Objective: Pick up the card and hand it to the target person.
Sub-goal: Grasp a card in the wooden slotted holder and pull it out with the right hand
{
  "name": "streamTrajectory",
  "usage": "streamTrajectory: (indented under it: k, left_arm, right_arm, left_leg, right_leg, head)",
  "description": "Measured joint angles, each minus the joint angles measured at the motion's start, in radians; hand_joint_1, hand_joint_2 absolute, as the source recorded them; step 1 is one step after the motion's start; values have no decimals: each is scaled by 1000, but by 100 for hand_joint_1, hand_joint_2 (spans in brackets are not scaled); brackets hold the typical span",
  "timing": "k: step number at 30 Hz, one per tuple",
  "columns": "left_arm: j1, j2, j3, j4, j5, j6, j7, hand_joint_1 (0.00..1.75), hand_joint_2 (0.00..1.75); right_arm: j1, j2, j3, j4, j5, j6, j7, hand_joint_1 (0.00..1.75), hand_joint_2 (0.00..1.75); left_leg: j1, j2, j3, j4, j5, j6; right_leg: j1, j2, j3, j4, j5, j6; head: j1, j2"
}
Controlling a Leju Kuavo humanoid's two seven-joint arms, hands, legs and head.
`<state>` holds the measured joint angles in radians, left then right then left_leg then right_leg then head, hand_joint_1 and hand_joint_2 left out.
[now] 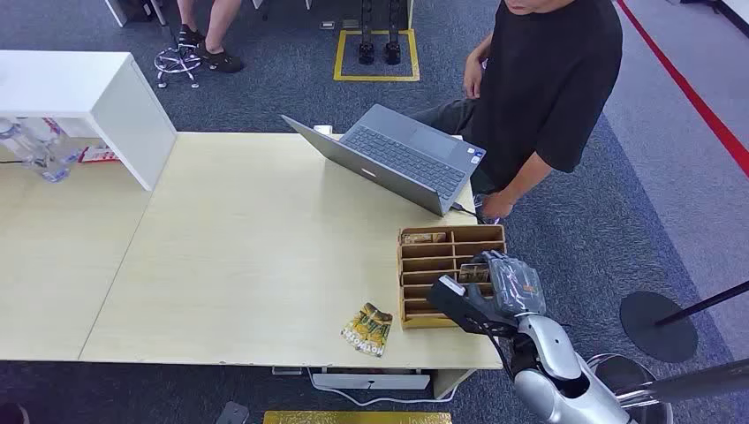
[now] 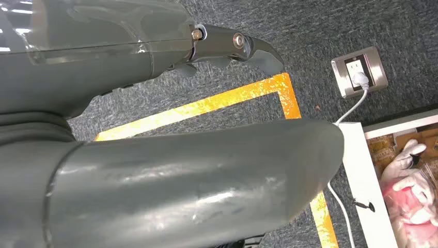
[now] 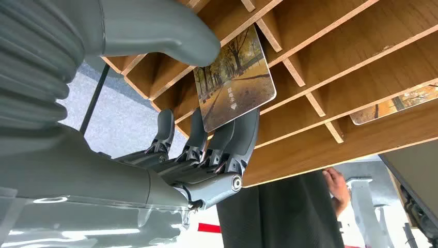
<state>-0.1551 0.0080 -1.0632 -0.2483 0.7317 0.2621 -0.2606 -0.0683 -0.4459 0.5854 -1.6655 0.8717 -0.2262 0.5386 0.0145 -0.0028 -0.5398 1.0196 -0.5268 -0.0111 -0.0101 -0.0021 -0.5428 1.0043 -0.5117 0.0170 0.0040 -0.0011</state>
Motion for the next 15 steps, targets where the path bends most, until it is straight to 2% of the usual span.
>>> streamTrajectory:
  k: [2,6,15]
  left_arm:
    - [0,0,0,0,0,0,0,0,0]
    - [0,0,0,0,-1,0,0,0,0]
    - [-1,0,0,0,-3,0,0,0,0]
  right_arm:
    - [0,0,0,0,0,0,0,99,175]
    - [-3,0,1,0,0,0,1,126,175]
    - [-9,0,2,0,9,0,5,135,175]
  left_leg:
    - [0,0,0,0,0,0]
    - [0,0,0,0,0,0]
    - [0,0,0,0,0,0]
  right_leg:
    - [0,0,0,0,0,0]
    - [0,0,0,0,0,0]
    - [0,0,0,0,0,0]
  head:
    - [0,0]
    - [0,0]
    - [0,0]
